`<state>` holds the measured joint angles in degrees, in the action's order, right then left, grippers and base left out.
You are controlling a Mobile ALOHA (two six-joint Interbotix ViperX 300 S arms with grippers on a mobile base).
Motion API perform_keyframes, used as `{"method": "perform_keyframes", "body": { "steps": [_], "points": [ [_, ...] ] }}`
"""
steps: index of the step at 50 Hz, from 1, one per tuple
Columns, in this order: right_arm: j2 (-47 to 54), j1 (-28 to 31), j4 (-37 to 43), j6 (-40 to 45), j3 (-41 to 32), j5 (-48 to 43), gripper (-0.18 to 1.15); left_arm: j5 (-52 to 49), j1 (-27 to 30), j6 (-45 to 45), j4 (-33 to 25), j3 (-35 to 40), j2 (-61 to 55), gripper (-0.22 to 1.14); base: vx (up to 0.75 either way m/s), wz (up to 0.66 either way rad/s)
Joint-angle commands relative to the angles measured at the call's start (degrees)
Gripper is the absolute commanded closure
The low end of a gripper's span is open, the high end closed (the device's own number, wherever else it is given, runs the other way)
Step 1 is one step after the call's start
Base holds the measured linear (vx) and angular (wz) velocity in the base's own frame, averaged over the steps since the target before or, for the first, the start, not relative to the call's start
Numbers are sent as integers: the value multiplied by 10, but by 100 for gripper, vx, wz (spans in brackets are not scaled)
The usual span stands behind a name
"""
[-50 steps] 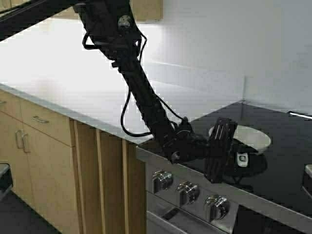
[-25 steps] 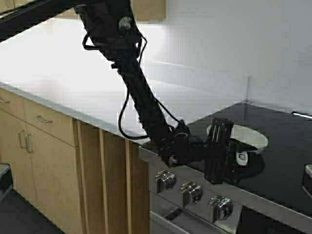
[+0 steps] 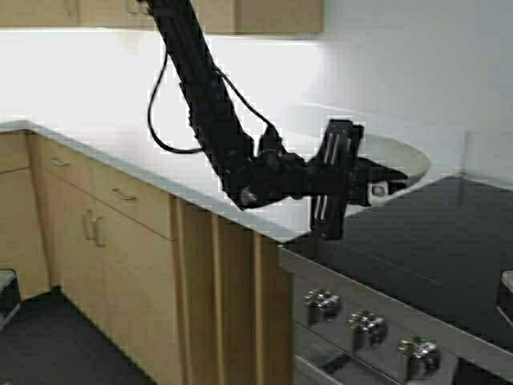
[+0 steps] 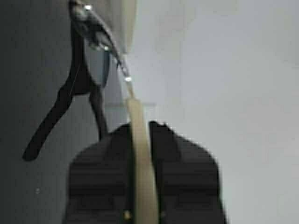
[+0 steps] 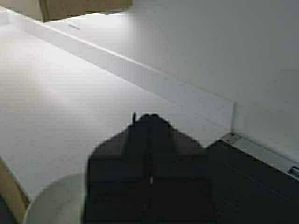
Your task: Wash the pan
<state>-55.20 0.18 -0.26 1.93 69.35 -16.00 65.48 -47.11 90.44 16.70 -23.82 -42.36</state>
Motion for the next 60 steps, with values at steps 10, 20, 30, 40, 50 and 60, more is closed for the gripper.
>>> {"method": "perform_keyframes", "body": {
  "steps": [10,20,30,40,50,60],
  "points": [
    [17,0,0,5,-6,-2,91,54,6,-41,-56,-123,113,89,6,49],
    [11,1,-1,31,-6,1,91,77,6,-51,-63,-174,138,89,6,58],
    [-4,9,-15,32,-5,18,91,105,5,-62,-68,-206,137,89,7,59],
    [-3,19,-25,32,-7,18,91,130,5,-62,-69,-226,134,89,7,49],
    [10,19,-26,32,-8,18,91,134,8,-62,-74,-231,127,89,8,40],
    [10,19,-26,32,-3,18,91,136,18,-57,-73,-233,120,89,9,45]
  ]
}}
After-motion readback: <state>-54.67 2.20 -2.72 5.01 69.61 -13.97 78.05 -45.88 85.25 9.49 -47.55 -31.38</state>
